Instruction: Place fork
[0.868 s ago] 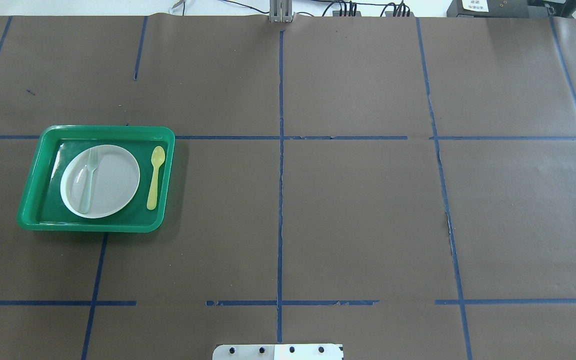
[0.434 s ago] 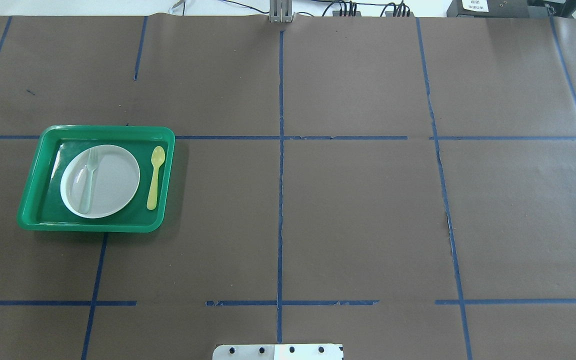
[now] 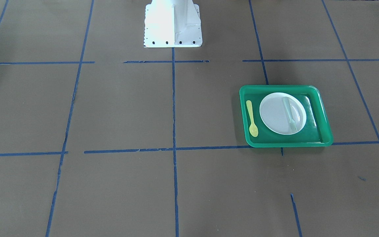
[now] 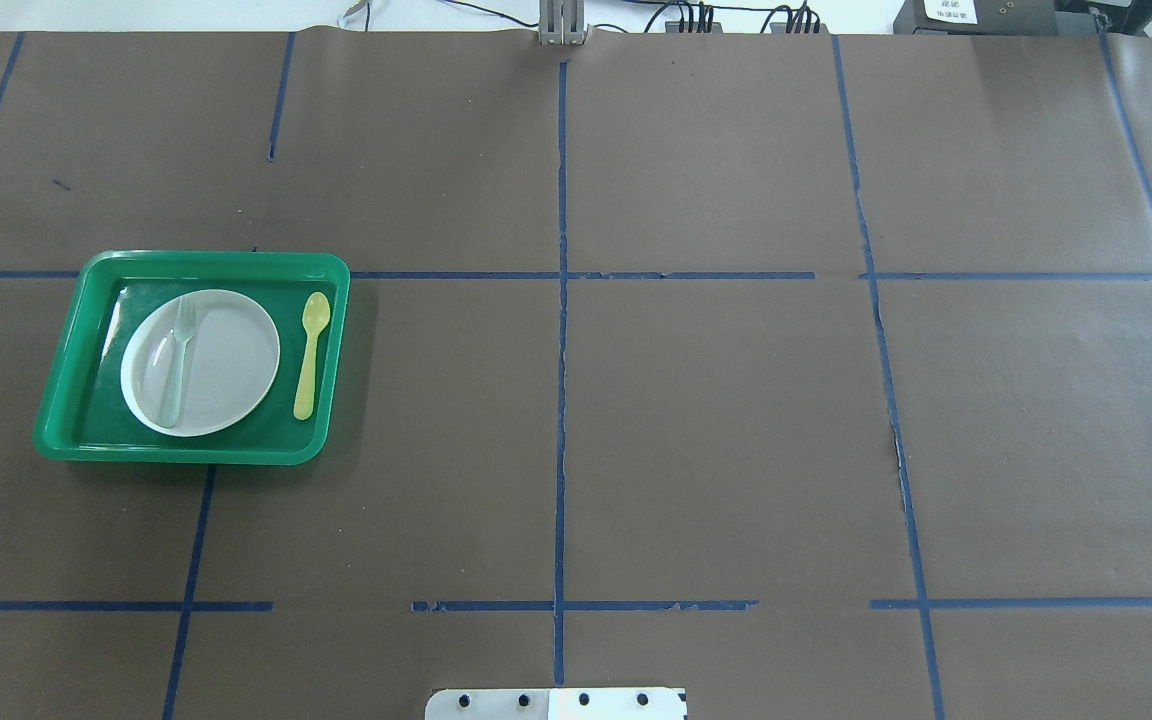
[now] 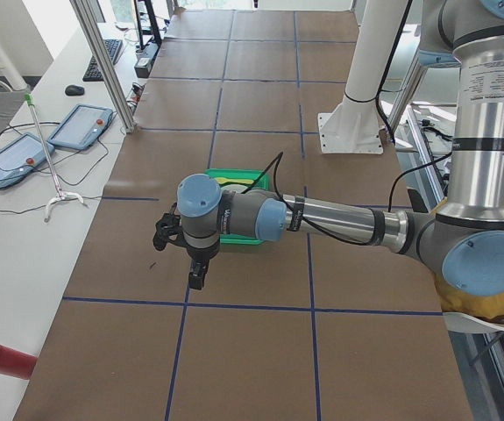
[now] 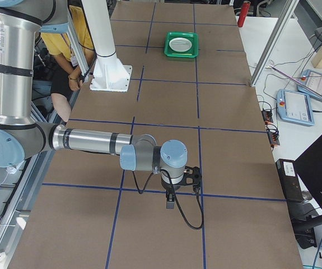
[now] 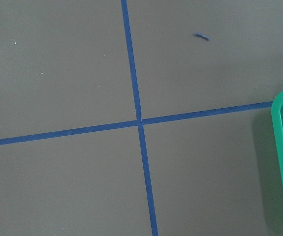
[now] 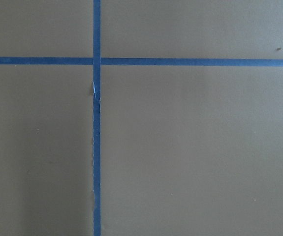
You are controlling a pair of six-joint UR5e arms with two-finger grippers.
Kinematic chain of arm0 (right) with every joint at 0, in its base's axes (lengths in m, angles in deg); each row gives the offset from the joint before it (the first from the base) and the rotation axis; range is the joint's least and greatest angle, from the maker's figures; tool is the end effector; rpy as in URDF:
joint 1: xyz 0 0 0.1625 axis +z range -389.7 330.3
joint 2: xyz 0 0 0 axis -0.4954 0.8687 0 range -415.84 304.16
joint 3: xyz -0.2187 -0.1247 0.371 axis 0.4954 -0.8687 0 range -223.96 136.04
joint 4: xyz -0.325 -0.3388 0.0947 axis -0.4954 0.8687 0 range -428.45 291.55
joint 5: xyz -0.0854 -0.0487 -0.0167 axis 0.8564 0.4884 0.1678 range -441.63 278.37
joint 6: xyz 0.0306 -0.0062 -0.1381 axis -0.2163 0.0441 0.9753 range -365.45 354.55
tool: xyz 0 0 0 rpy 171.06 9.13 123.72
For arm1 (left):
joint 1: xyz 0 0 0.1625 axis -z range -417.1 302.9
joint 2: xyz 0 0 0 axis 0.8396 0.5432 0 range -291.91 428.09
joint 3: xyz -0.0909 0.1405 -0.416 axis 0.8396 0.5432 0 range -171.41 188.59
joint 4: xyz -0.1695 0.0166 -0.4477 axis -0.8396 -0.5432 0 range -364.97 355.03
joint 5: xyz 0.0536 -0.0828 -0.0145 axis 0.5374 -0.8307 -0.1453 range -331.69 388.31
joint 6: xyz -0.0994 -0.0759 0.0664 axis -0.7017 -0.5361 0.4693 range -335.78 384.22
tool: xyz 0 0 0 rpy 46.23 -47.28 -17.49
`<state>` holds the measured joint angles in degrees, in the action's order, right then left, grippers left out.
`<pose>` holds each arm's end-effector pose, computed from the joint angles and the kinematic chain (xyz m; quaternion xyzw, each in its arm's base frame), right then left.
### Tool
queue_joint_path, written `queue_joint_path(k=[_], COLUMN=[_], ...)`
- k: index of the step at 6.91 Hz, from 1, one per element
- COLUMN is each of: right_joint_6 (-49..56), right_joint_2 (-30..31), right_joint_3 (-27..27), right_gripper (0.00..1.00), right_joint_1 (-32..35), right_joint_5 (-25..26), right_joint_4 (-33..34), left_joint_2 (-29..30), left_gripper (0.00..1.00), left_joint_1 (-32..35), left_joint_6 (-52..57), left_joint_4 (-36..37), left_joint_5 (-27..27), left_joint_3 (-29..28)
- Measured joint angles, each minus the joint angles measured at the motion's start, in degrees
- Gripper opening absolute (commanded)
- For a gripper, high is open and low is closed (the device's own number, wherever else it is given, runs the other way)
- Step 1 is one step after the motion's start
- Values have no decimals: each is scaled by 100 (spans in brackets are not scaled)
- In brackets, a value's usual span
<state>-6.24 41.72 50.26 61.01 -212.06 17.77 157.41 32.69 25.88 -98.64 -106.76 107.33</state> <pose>0.0477 -0.5002 0.7409 0.0032 -0.3455 0.0110 0.9384 -0.0310 -0.5683 0.6240 0.0992 0.3800 0.0541 0.9180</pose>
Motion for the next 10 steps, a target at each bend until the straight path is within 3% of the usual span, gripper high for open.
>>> queue_joint_path(k=[3, 6, 8, 10], right_joint_6=[0, 0, 0, 0], right_joint_2=[0, 0, 0, 0], right_joint_3=[0, 0, 0, 0], right_gripper=[100, 100, 100, 100], right_joint_1=[0, 0, 0, 0], right_joint_5=[0, 0, 0, 0], right_joint_4=[0, 0, 0, 0], left_joint_2=[-110, -69, 127, 381], left_gripper=[100, 100, 100, 99], left_joint_1=[-228, -1304, -2228, -2973], left_joint_6=[-459, -2380, -3811, -4564], left_joint_4=[-966, -2130, -2598, -2630], left_joint_5=[-362, -539, 160, 744], left_joint_3=[-43, -27, 35, -6])
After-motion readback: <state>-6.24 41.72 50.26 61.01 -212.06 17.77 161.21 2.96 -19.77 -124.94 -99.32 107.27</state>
